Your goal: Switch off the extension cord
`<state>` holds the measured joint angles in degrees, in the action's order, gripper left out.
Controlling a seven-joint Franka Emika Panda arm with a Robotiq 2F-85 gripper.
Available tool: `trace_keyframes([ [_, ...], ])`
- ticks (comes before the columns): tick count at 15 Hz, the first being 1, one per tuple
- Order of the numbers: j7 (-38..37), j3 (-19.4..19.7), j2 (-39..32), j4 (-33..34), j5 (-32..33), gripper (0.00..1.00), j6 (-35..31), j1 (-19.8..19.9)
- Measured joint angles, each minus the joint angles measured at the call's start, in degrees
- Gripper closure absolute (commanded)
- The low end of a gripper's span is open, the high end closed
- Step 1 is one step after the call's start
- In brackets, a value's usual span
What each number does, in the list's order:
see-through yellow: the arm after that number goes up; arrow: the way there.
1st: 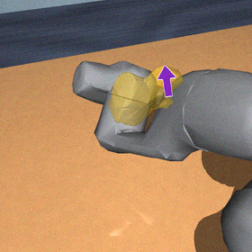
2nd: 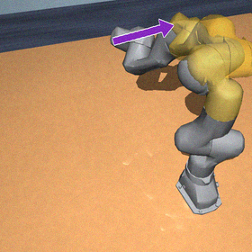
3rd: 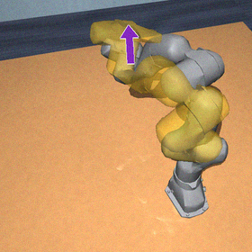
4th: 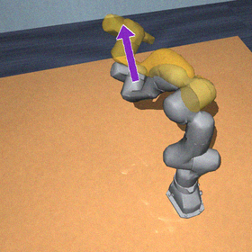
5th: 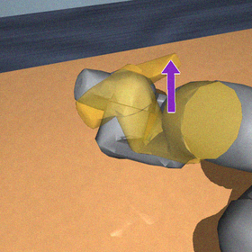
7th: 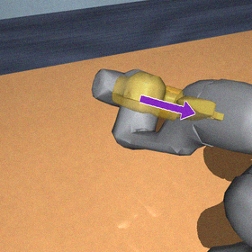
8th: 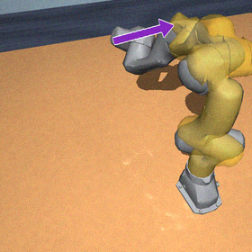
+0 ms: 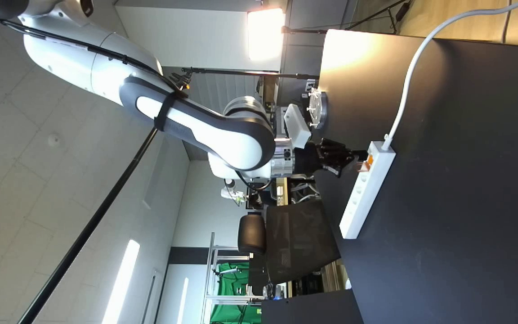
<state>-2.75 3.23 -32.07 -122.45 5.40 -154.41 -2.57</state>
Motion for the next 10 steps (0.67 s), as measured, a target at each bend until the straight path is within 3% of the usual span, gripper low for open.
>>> trace_keyframes([
  [10, -1.0, 0.5, -2.3, 0.4, -0.8, 1.00, -4.9, 0.0],
])
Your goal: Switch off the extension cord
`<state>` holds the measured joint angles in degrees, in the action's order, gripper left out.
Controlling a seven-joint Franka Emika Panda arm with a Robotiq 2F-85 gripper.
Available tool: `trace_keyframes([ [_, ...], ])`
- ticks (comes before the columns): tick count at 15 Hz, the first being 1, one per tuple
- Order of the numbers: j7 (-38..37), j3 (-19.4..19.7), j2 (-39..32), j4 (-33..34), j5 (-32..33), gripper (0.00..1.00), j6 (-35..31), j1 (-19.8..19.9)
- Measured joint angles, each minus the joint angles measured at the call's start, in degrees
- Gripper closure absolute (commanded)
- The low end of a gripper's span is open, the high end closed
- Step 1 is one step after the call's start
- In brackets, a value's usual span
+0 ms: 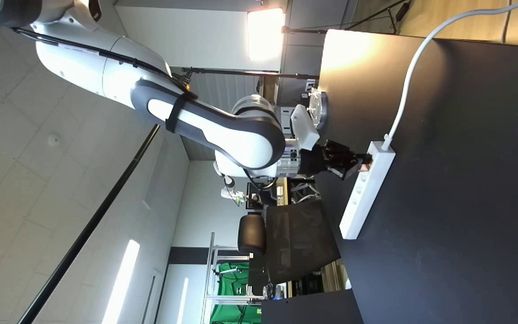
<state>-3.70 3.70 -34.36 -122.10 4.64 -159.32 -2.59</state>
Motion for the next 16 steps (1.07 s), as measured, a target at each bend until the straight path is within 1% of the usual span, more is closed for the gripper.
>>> trace_keyframes([
  [4, 0.0, -0.2, -0.3, 0.2, -2.3, 1.00, 0.0, 0.5],
  [7, 1.2, -2.2, -0.4, 0.7, -5.9, 1.00, 0.8, 3.0],
  [10, 5.6, -6.4, -0.9, 1.7, -11.2, 1.00, 2.7, 8.3],
  [12, 11.9, -10.7, -1.6, 3.0, -16.2, 1.00, 5.0, 13.9],
  [14, 17.4, -14.3, -2.8, 4.8, -20.6, 1.00, 8.2, 19.1],
  [16, 21.2, -16.1, -4.1, 7.1, -24.1, 1.00, 12.3, 22.4],
])
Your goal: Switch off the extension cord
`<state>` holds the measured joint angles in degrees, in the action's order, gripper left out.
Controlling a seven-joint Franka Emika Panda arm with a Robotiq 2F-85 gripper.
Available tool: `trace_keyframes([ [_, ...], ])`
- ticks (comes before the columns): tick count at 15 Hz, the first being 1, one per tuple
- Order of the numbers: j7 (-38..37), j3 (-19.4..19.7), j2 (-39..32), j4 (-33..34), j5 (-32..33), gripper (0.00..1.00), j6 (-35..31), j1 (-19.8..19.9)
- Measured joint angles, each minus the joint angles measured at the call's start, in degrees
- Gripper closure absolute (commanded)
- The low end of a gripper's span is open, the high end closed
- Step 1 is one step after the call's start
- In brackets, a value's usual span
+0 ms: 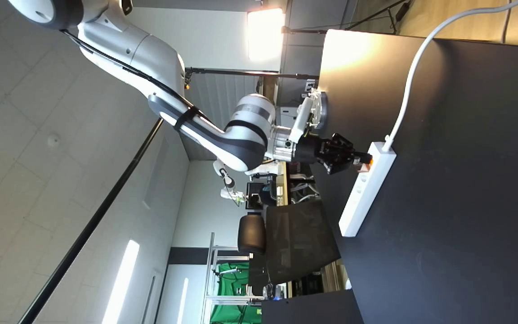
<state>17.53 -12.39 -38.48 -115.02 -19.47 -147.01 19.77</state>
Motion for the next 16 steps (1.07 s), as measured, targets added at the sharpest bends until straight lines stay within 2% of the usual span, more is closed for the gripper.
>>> trace_keyframes([
  [4, 3.1, -0.2, -1.7, 3.2, -3.6, 1.00, 5.5, 1.7],
  [11, 8.3, -1.1, 1.0, 4.0, -6.0, 1.00, 6.0, 1.7],
  [12, 8.7, -1.1, 2.2, 4.0, -6.1, 0.74, 6.1, 1.6],
  [13, 8.8, -0.7, 3.3, 4.0, -5.6, 0.74, 6.3, 1.1],
  [16, 6.8, 3.4, 5.9, 3.9, 0.6, 0.55, 8.2, -2.9],
])
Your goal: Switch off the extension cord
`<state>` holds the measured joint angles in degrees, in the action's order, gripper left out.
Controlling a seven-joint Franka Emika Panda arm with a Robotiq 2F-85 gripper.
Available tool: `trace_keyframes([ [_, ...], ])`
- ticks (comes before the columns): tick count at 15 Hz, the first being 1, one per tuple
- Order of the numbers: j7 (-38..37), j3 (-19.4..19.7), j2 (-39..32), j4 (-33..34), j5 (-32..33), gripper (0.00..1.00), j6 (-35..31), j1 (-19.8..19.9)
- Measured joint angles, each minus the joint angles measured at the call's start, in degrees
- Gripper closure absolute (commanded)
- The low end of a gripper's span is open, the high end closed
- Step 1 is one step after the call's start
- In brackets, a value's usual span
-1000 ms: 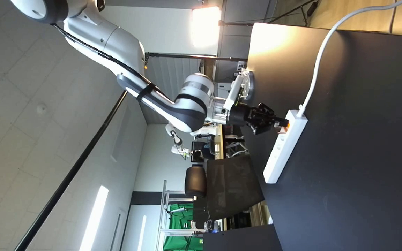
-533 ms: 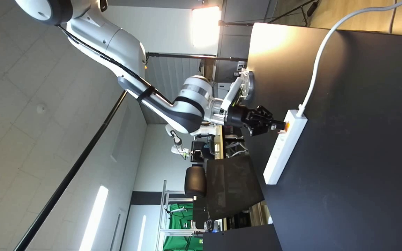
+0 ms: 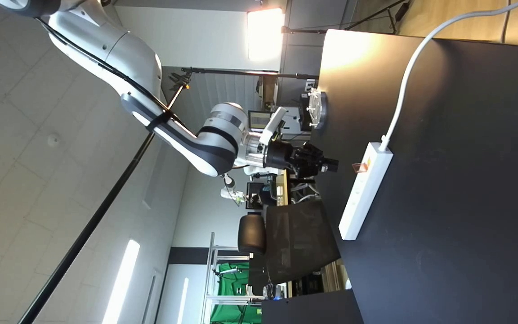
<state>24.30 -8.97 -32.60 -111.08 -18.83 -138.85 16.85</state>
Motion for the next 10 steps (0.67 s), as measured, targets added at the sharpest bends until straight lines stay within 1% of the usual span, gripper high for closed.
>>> trace_keyframes([
  [4, -3.6, 4.6, 0.6, 0.0, 7.3, 0.27, 1.5, -5.3],
  [6, -5.1, 6.0, 0.5, 0.0, 9.7, 0.15, 1.7, -7.0],
  [7, -5.9, 6.7, 0.5, 0.0, 10.8, 0.07, 1.7, -7.7],
  [8, -6.8, 7.3, 0.5, 0.0, 11.8, 0.02, 1.7, -8.4],
  [9, -7.8, 7.8, 0.5, 0.0, 12.6, 0.18, 1.6, -8.9],
  [10, -7.7, 7.9, 0.5, 0.0, 12.7, 0.12, 1.6, -9.0],
])
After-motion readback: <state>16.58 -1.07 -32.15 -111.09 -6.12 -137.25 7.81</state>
